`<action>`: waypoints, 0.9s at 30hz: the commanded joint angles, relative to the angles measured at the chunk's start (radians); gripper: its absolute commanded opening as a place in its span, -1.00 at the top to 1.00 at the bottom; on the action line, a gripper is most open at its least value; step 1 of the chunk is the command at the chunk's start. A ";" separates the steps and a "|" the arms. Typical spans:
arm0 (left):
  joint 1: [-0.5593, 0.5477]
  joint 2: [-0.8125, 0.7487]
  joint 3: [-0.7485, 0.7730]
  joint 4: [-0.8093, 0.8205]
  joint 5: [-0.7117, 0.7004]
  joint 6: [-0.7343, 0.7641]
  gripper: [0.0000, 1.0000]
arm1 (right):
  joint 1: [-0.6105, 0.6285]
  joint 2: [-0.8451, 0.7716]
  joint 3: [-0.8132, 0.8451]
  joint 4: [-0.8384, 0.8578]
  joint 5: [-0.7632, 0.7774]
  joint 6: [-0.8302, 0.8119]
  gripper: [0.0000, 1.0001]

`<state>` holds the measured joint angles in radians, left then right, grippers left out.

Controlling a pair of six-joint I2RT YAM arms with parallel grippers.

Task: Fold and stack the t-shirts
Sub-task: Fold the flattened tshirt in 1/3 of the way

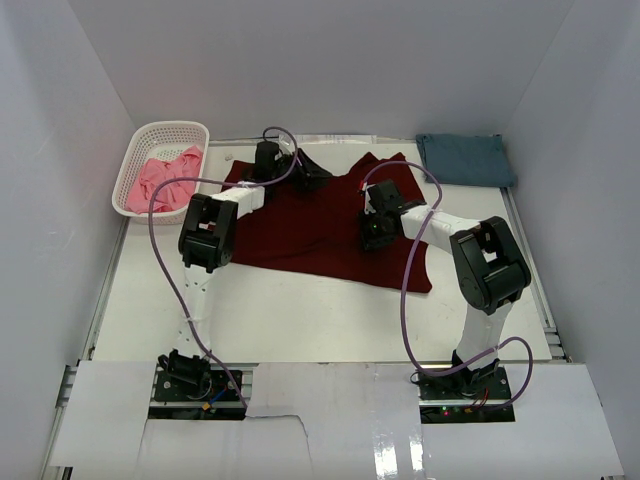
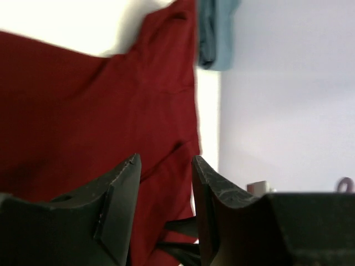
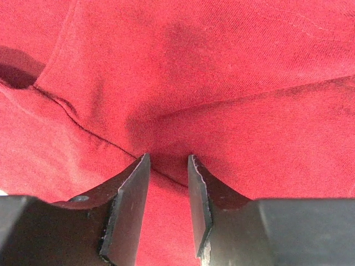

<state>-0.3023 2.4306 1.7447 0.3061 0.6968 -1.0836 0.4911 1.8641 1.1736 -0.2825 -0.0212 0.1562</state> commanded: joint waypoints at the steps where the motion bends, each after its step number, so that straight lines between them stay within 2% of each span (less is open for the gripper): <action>1: 0.009 -0.185 0.099 -0.304 -0.112 0.255 -0.06 | -0.005 0.035 0.004 -0.038 0.063 0.002 0.18; 2: 0.006 -0.212 0.128 -0.402 -0.143 0.380 -0.07 | -0.008 0.033 0.020 -0.043 0.061 0.008 0.17; 3: 0.003 -0.228 0.156 -0.562 -0.214 0.436 -0.07 | -0.008 0.030 0.035 -0.055 0.070 0.009 0.17; 6: -0.009 -0.321 0.164 -0.772 -0.366 0.600 -0.08 | -0.009 0.023 0.104 -0.086 0.082 0.008 0.15; 10: -0.018 -0.494 0.017 -0.899 -0.518 0.715 -0.14 | -0.011 0.006 0.190 -0.136 0.118 -0.004 0.14; 12: -0.018 -0.514 -0.004 -0.958 -0.559 0.775 -0.16 | -0.013 0.006 0.221 -0.155 0.127 -0.010 0.13; 16: -0.020 -0.559 -0.102 -1.004 -0.628 0.818 -0.17 | -0.028 0.026 0.279 -0.187 0.156 -0.024 0.12; 20: -0.040 -0.626 -0.243 -0.944 -0.589 0.827 -0.17 | -0.057 0.093 0.340 -0.207 0.149 -0.033 0.12; 23: -0.134 -0.668 -0.309 -0.924 -0.611 0.835 -0.17 | -0.075 0.131 0.392 -0.205 0.142 -0.041 0.12; 27: -0.297 -0.670 -0.301 -0.921 -0.674 0.835 -0.17 | -0.095 0.190 0.455 -0.216 0.118 -0.050 0.14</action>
<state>-0.4686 1.8439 1.4166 -0.6449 0.0639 -0.2718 0.4088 2.0254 1.5574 -0.4770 0.1024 0.1238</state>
